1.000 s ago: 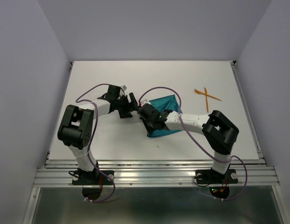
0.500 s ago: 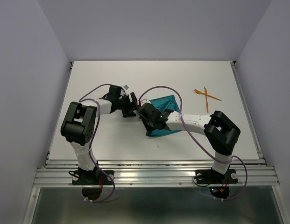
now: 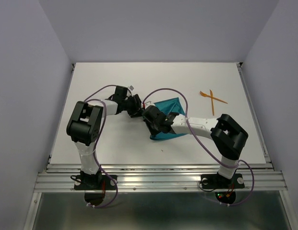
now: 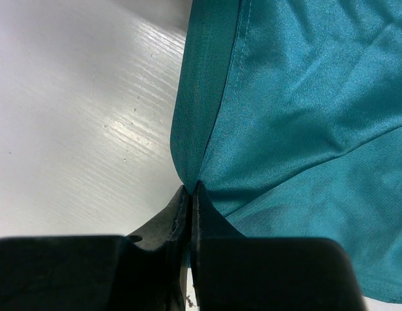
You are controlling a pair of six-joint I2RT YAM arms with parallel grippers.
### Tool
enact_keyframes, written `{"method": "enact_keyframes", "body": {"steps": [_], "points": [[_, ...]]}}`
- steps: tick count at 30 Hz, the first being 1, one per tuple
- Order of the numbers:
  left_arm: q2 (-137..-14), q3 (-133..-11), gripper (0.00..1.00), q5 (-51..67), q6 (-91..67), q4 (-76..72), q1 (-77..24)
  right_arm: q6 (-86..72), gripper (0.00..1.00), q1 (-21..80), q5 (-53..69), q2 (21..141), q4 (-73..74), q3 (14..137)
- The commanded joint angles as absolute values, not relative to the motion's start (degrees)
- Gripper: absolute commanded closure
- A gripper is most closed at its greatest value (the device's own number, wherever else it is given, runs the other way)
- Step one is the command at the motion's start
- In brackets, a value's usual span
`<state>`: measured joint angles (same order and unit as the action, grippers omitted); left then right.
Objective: Fold the napkin into a case and place the utensils inside
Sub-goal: Pick up the upper triangle-folded napkin from the center of the board, then turn over the upper triangle folded napkin at the center of the board.
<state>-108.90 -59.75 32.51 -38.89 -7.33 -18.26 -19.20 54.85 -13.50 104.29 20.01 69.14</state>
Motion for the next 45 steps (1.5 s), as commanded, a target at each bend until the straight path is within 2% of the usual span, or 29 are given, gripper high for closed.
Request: {"method": "enact_keyframes", "body": {"steps": [1, 12, 16, 17, 20, 29, 35, 45], "points": [[-110.74, -61.43, 0.47, 29.01, -38.23, -6.15, -19.25, -18.46, 0.99, 55.28, -13.89, 100.55, 17.40, 68.64], [-111.71, -63.37, 0.65, 27.86, -38.67, -5.62, -20.48, -18.46, 0.99, 55.28, -13.89, 99.76, 16.88, 68.29], [-111.18, -63.72, 0.78, 27.77, -38.94, -5.36, -20.48, -18.28, 0.99, 55.28, -13.89, 99.84, 16.88, 68.12], [-110.75, -63.89, 0.86, 27.60, -38.94, -5.01, -20.48, -18.28, 0.99, 55.28, -13.71, 99.93, 16.96, 68.03], [-109.52, -64.07, 1.00, 27.33, -38.76, -4.22, -20.48, -18.46, 0.99, 55.28, -13.54, 100.02, 16.79, 67.68], [-103.63, -64.34, 1.00, 24.70, -37.27, 1.74, -18.55, -20.47, 0.99, 55.28, -9.14, 100.55, 15.65, 69.43], [-96.52, -63.11, 1.00, 22.42, -36.57, 7.37, -12.67, -23.11, 0.99, 56.34, -4.67, 102.74, 14.15, 72.77], [-83.60, -65.65, 1.00, 11.79, -32.27, 21.26, -0.55, -23.99, 0.99, 61.16, 2.10, 111.88, 12.13, 88.93]]}}
